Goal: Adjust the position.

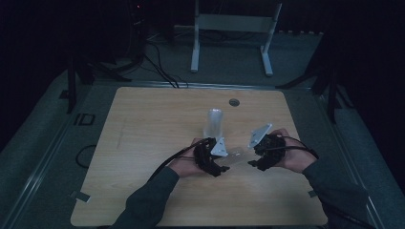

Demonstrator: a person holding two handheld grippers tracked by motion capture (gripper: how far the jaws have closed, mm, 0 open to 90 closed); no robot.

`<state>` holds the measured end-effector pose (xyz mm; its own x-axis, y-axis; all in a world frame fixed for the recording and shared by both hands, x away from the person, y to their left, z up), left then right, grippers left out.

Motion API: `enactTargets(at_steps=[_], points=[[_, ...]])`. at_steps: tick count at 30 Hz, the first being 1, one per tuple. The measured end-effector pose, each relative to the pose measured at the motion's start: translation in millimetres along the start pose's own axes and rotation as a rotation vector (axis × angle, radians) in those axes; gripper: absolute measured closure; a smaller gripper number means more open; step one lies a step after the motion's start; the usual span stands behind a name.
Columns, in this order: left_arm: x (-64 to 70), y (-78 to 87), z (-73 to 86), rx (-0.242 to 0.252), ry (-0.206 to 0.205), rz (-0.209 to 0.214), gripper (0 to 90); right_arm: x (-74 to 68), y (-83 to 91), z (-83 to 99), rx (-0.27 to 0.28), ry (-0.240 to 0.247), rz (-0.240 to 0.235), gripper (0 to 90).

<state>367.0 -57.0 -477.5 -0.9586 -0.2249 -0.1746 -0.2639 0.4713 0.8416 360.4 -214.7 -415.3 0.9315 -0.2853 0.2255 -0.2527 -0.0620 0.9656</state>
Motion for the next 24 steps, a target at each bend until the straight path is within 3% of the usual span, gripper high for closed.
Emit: enactTargets(at_steps=[24], points=[[7.7, -3.2, 0.8, -0.051, -0.051, 0.025, 31.2, -13.3, -6.5, -18.2, -0.147, 0.145, -0.024, 35.9]])
Point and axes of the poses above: each handheld gripper's, and its own axes: y roughly backward along the jaws, z roughly out of its underside, x roughly to its right, the point moved 6 cm from there along -y, roughly forward along the jaws, and after that the axes turned 13 degrees about -x, right-handed, at the moved point
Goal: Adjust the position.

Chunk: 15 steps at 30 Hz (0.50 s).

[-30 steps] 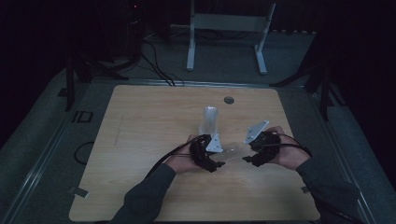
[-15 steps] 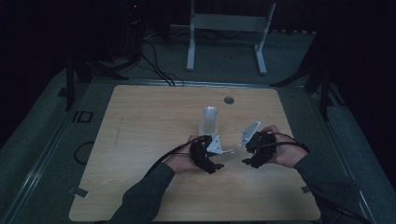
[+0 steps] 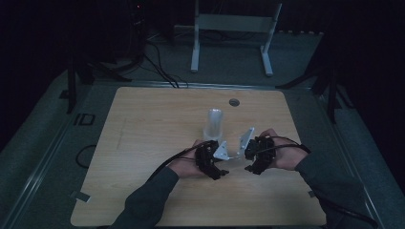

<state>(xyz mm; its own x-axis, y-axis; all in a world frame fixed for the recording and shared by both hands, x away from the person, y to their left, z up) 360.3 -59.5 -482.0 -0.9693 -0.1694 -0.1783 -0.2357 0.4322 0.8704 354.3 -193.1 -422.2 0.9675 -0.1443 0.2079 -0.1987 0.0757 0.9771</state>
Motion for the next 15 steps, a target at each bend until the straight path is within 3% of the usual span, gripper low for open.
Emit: enactTargets(at_steps=[15], points=[[3.6, -1.5, 0.0, -0.014, -0.017, 0.009, 31.2, -3.5, -8.5, -9.8, -0.081, 0.075, 0.015, 34.8]])
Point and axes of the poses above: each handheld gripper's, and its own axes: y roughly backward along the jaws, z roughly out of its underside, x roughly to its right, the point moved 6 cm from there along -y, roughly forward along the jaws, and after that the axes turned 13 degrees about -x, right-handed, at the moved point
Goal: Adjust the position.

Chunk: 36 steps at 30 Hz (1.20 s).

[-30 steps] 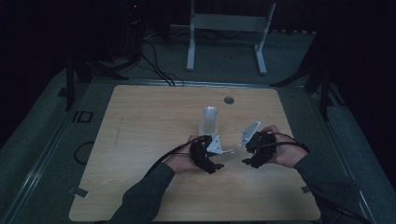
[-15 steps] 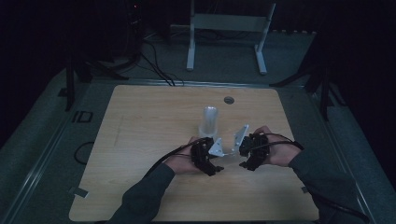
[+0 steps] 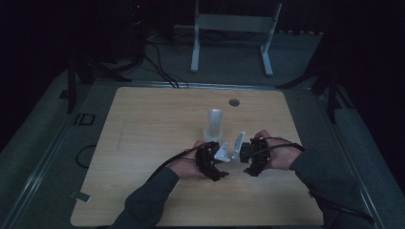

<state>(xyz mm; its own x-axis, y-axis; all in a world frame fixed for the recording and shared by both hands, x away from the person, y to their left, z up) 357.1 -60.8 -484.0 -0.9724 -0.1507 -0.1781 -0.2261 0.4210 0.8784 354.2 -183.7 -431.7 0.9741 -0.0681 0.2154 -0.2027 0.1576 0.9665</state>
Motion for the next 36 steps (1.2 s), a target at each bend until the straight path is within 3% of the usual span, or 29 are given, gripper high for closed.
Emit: enactTargets(at_steps=[8, 13, 14, 16, 18, 31, 32, 36], points=[[0.3, 0.6, 0.3, -0.011, -0.022, 0.000, 31.2, -1.7, -0.9, -4.5, -0.011, 0.022, 0.003, 34.4], [2.6, 1.5, -1.4, 0.019, -0.009, 0.007, 31.1, -3.4, -1.2, -6.4, 0.003, 0.032, 0.000, 34.3], [1.9, 2.6, -0.5, 0.002, -0.039, 0.010, 31.1, -3.6, -1.1, -6.4, 0.004, 0.035, 0.001, 34.3], [2.2, 3.4, -1.1, 0.005, -0.043, 0.009, 31.1, -3.7, -1.1, -6.6, 0.012, 0.034, 0.003, 34.4], [4.1, 2.8, -3.4, 0.041, -0.016, 0.014, 31.2, -3.6, -1.1, -6.5, 0.021, 0.031, 0.004, 35.1], [3.9, 5.5, -5.6, 0.063, -0.023, 0.001, 31.1, -3.9, -0.7, -7.0, 0.070, 0.030, -0.007, 37.2], [10.6, 2.2, -11.2, 0.142, 0.061, 0.030, 31.1, -4.1, -0.8, -7.4, 0.071, 0.032, -0.006, 37.2], [9.7, 3.5, -10.1, 0.132, 0.044, 0.023, 31.1, -4.1, -1.3, -8.4, 0.071, 0.034, -0.004, 37.5]])
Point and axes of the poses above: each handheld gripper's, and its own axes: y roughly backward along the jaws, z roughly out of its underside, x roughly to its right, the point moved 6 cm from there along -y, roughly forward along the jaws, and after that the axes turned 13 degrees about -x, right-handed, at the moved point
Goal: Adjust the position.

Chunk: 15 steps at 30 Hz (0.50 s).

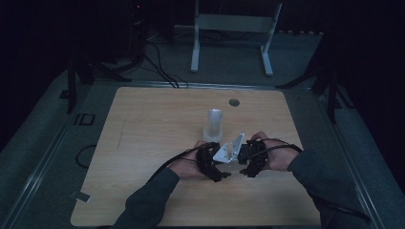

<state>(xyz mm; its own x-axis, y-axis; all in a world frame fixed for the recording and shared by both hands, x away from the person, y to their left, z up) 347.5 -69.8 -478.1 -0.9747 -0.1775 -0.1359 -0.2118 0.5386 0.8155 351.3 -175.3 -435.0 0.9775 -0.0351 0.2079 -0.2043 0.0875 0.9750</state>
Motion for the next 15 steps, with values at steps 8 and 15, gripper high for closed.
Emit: enactTargets(at_steps=[8, 15], points=[[-8.5, 5.4, 6.0, -0.104, -0.118, -0.041, 31.2, -0.2, -5.2, 0.4, 0.020, -0.030, -0.008, 39.3], [-7.2, 4.4, 5.5, -0.103, -0.105, -0.030, 28.4, -1.2, -4.9, 1.3, 0.030, -0.033, -0.003, 41.3]])
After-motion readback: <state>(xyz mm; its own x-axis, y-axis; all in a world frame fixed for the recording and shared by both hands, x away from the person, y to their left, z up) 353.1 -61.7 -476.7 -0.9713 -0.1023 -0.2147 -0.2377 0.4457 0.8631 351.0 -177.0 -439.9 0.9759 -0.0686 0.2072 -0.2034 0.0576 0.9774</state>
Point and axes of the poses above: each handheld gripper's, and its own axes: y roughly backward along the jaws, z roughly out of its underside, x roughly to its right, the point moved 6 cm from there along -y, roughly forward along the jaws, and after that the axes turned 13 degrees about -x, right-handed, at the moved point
